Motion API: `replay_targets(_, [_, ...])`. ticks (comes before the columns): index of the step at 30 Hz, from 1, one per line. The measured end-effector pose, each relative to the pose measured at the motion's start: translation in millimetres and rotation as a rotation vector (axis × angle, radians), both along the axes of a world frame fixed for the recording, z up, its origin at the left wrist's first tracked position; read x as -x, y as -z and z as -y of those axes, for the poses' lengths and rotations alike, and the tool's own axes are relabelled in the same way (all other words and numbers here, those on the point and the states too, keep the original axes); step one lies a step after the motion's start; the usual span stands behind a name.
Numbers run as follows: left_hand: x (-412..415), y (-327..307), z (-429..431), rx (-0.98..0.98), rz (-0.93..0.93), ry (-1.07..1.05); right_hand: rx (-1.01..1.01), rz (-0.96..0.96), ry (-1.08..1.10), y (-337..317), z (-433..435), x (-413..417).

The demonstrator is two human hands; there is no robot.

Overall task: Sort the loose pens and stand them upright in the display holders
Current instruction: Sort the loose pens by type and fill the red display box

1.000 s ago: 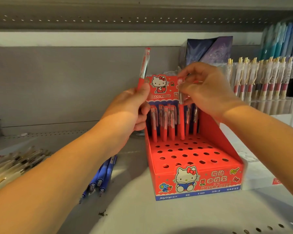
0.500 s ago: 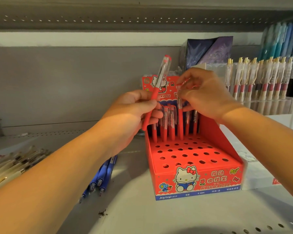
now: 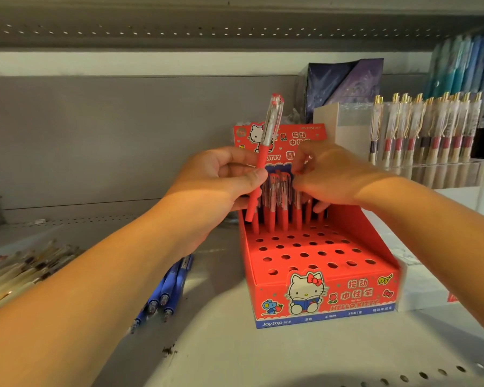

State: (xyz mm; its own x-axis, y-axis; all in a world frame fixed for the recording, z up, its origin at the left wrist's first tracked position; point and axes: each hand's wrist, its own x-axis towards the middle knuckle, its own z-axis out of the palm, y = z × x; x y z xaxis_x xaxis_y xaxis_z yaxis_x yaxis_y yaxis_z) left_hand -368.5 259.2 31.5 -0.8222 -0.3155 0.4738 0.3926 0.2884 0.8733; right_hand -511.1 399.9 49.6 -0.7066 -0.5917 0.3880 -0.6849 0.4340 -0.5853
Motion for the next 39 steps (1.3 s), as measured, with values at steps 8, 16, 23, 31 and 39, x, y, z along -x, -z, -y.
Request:
replay_targets(8, [-0.3, 1.2, -1.6, 0.024, -0.001, 0.033, 0.52, -0.032, -0.14, -18.0, -2.2, -25.2])
replay_targets(16, [2.7, 5.6, -4.4, 0.112, 0.024, -0.035, 0.77, 0.238, -0.398, -22.4, -4.8, -44.7])
replay_targets(23, [6.2, 1.9, 2.0, 0.097, 0.079, -0.414, 0.68, 0.07, -0.19, -26.1, -7.6, -32.0])
replay_targets(31, [4.9, 16.6, 0.9, -0.084, 0.473, -0.132, 0.307, -0.381, 0.174, -18.2, -11.4, -15.8])
replay_targets(39, [1.5, 18.6, -0.8, -0.034, 0.467, -0.066, 0.249, -0.396, 0.171, -10.3, -6.3, -12.6])
